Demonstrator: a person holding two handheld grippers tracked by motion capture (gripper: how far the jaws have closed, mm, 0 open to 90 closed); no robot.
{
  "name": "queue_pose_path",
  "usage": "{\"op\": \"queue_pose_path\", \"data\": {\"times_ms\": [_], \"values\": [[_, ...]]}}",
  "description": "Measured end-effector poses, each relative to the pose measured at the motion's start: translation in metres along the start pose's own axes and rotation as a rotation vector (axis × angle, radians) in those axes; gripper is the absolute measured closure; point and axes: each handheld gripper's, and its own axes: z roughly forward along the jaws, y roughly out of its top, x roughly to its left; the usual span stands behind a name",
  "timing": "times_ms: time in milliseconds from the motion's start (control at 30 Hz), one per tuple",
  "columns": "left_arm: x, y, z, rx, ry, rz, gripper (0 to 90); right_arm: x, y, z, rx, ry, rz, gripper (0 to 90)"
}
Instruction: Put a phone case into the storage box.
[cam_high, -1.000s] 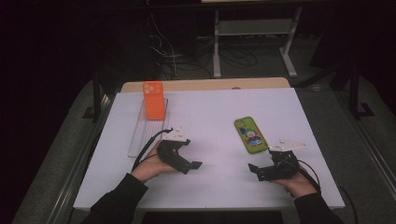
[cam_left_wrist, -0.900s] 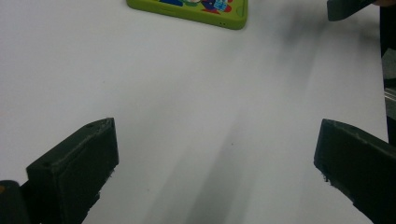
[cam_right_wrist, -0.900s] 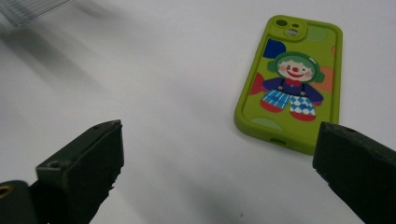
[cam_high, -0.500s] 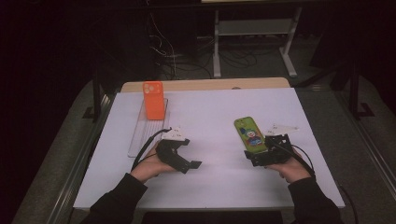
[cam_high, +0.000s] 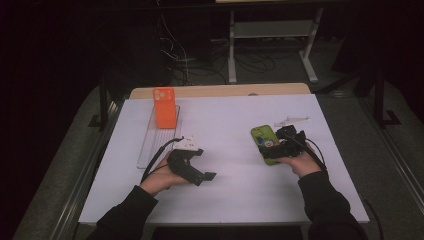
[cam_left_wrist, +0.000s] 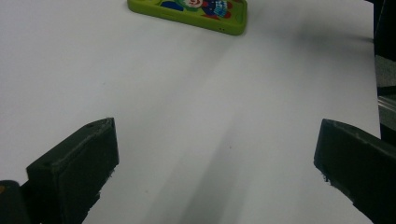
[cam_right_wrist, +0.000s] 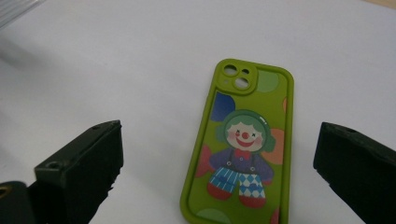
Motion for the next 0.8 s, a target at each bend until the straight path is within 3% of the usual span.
{"op": "queue_pose_path", "data": {"times_ms": [333,500,800], "values": [[0.000,0.000,0.000,-0.007,-0.008,-0.006,0.0,-0.005,0.008,0.021,0.071,-0.041,0.051,0.8],[0.001,0.000,0.000,-0.004,-0.008,-0.004,0.0,-0.007,0.007,0.032,0.148,-0.080,0.084,0.8],[0.001,0.000,0.000,-0.001,-0.009,-0.006,0.0,-0.008,0.004,0.046,0.223,-0.105,0.095,0.8]]}}
